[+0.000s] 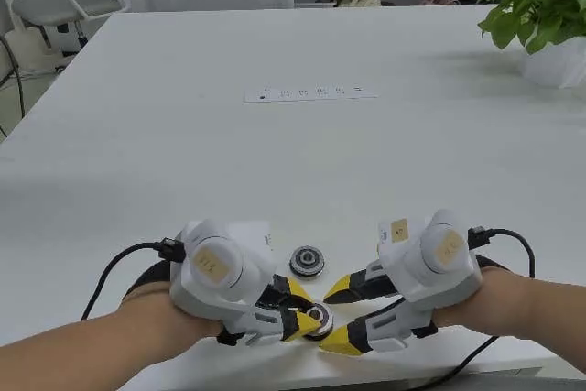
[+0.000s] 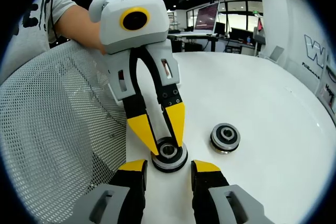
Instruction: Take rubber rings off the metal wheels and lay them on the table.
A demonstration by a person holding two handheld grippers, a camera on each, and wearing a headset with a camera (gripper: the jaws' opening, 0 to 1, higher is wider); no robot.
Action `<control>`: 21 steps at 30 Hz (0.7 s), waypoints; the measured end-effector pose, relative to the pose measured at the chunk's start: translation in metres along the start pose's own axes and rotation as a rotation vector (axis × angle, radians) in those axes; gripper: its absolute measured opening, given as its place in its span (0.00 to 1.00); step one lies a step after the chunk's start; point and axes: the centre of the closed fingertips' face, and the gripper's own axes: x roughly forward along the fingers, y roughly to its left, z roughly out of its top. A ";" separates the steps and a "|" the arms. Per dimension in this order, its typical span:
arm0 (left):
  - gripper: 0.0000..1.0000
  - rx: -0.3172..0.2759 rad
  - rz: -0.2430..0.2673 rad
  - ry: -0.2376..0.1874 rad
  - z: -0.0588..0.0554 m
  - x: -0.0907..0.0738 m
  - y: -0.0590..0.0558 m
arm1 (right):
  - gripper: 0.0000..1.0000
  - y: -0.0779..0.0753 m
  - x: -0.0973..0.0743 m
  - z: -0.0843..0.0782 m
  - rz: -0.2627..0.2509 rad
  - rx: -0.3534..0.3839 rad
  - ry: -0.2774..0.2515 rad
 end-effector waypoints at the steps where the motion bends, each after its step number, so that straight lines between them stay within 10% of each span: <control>1: 0.07 0.000 0.001 -0.002 0.000 0.000 0.000 | 0.31 0.000 0.000 0.001 0.000 0.016 -0.009; 21: 0.07 -0.007 -0.001 -0.021 -0.001 -0.002 0.000 | 0.24 0.000 0.000 0.002 0.008 0.064 -0.047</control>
